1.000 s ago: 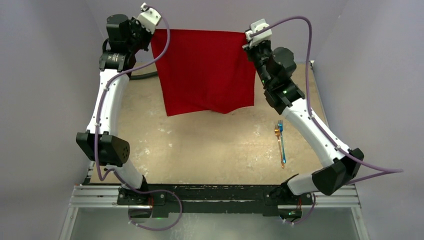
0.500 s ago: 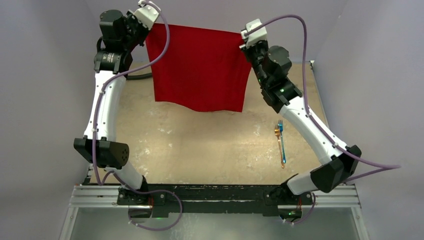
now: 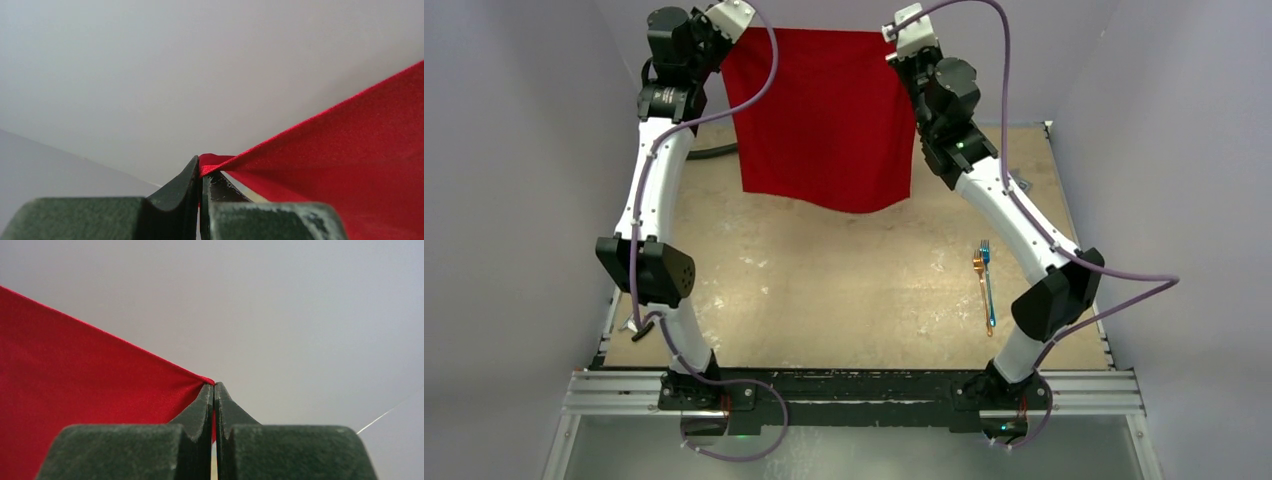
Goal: Fold the napkin into a case and place the utensils inside
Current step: Flatten out the crumpled napkin at the center of the board.
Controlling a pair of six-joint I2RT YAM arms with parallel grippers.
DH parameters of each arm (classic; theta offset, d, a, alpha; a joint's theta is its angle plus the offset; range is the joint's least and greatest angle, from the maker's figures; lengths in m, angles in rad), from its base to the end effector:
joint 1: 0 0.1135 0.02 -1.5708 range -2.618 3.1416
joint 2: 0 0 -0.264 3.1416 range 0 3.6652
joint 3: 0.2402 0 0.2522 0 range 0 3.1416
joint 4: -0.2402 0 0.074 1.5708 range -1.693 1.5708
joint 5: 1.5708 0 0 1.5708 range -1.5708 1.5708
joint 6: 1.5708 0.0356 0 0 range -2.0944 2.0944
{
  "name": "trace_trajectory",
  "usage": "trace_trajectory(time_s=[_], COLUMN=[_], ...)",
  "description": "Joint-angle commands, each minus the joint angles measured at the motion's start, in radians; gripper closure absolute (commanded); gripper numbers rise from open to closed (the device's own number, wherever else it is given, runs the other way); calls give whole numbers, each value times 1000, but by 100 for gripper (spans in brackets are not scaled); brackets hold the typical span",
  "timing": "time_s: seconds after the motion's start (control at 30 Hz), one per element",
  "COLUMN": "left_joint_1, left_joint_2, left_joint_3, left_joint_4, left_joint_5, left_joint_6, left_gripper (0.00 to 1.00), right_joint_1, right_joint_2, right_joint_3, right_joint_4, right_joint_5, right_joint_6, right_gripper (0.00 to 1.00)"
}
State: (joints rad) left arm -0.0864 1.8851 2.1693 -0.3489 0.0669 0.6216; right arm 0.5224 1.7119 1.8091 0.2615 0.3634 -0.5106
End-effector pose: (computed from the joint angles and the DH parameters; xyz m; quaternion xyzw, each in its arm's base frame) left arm 0.4274 -0.0394 0.4838 0.2742 0.6761 0.1572 0.6656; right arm 0.3491 0.1864 0.4960 -0.1475 0.5605 -0.0982 0.8090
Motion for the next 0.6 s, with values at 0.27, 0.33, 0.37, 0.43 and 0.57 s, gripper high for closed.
trace_trajectory(time_s=[0.27, 0.33, 0.37, 0.43, 0.57], left_joint_1=[-15, -16, -16, -16, -17], left_joint_2=[-332, -416, -454, -530, -645], left_joint_3=[-280, -426, -507, -665, -943], left_joint_4=[81, 46, 25, -14, -114], left_joint_5=[90, 122, 133, 149, 209], left_joint_6=[137, 175, 197, 236, 269], left_gripper=[100, 100, 100, 100, 100], right_joint_1=[57, 101, 123, 173, 283], right_joint_2=[-257, -313, -336, -373, -436], right_joint_3=[-248, -371, -422, -525, -721], right_joint_4=[4, -37, -70, -130, -240], right_joint_5=[46, 59, 57, 61, 29], right_joint_6=[31, 61, 87, 143, 247], right_gripper=[100, 100, 100, 100, 100])
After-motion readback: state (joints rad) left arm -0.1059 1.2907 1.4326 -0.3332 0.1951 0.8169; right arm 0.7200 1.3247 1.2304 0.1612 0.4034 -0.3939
